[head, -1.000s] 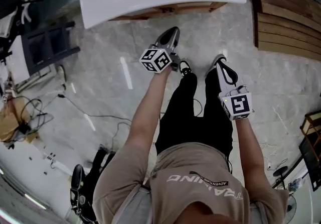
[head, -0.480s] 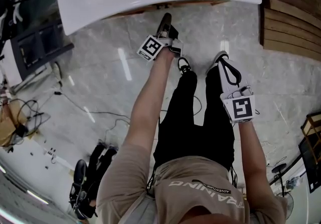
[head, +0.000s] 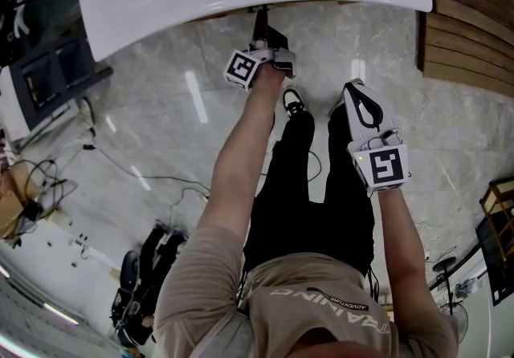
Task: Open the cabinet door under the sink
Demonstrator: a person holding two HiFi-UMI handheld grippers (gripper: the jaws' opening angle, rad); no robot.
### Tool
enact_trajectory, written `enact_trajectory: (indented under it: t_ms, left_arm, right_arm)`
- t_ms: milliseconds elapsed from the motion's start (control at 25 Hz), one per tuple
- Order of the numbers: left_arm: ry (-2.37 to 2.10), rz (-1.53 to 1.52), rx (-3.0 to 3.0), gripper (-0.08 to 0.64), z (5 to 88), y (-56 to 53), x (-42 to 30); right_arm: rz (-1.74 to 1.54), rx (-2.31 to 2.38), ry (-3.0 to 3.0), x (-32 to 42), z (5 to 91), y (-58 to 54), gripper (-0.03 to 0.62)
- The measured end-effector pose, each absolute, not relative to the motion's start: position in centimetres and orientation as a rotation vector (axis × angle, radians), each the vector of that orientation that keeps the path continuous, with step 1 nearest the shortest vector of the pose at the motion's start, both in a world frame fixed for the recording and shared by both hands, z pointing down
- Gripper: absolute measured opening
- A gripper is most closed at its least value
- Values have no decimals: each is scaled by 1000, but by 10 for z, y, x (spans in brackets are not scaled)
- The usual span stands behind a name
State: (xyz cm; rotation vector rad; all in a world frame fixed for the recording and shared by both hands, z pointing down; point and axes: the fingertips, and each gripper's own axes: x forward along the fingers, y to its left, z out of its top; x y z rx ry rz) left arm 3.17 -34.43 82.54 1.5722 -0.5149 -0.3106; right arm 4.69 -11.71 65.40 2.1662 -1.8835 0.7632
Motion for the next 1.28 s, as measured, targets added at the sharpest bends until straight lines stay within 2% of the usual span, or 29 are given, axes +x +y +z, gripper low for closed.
enact_trajectory:
  t_ms: [160,240,480,1040,1280]
  left_arm:
    - [-515,-376,1528,70,830,-345,27]
    - [-509,-398,1513,121,828,-344,26]
    - [-523,-396,1487,140,837,-347,27]
    - [-465,-712,1288,112,835,-351,37]
    - [-449,-681,1333,109,832,-352,38]
  right_arm:
    - [771,2141,-1906,45,658,-128,2]
    - [778,2134,-1912,46,661,-132,2]
    - [803,2128,-1912,44,663,-136,2]
    - [914,2111,-1856,50,682,-125,2]
    - [920,2112,-1850,51,684,-121,2]
